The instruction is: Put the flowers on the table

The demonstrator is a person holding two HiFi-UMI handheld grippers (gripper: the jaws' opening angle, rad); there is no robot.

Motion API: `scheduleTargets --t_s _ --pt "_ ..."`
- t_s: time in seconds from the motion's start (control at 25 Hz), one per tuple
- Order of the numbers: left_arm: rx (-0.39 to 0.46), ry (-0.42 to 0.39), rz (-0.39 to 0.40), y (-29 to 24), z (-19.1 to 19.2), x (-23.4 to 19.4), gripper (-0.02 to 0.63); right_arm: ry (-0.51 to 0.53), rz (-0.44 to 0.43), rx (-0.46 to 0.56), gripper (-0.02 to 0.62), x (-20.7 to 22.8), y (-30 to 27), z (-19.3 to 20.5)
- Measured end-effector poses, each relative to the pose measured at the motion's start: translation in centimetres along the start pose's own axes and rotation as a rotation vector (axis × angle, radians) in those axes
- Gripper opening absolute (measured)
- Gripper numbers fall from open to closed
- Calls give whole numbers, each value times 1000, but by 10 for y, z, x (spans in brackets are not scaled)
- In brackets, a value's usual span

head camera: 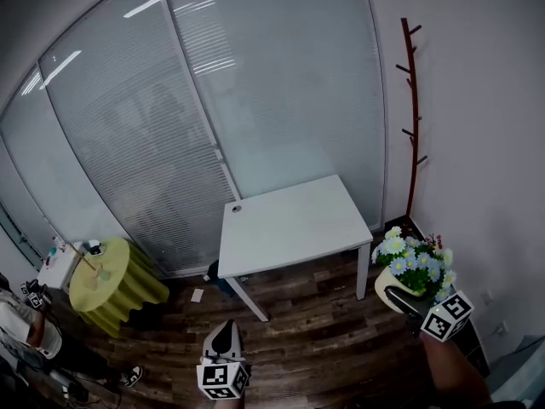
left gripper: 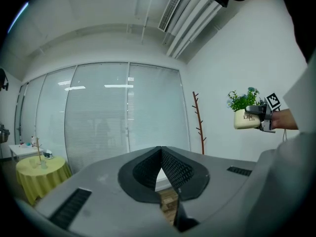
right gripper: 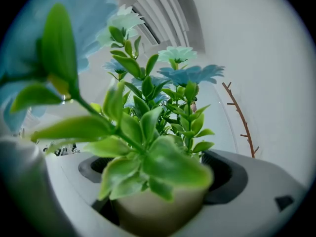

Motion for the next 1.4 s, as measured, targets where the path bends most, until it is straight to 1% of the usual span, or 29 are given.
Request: scheduleTargets --t_s 0.2,0.36,0.56,0.68,0.92,1.24,1.4 --pt "6 17 -21 -16 -5 21 5 12 -12 -14 522 15 -2 0" --pt "6 -3 -14 -28 -4 42 5 33 -32 -26 522 27 0 2" --pt "-48 -21 2 -27 19 53 5 1 -10 -44 522 46 0 16" --pt "-60 -25 -10 -28 25 44 5 -7 -7 -53 522 52 -7 25" --pt "-40 -29 -18 -49 27 18 5 8 -4 -42 522 55 -37 28" --pt "-21 -31 31 -119 27 -23 5 45 5 -38 522 55 -99 21" --pt "-13 -31 59 -157 23 -44 5 41 36 -34 522 63 -135 19"
Point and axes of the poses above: the fingertips, and each gripper's own axes: y backward along the fingers, x to its right, z out of its underside, the point moved 2 cm from there along y, backward along the fingers, and after that the axes turned 7 degrees about z, right-handed, at the moved point
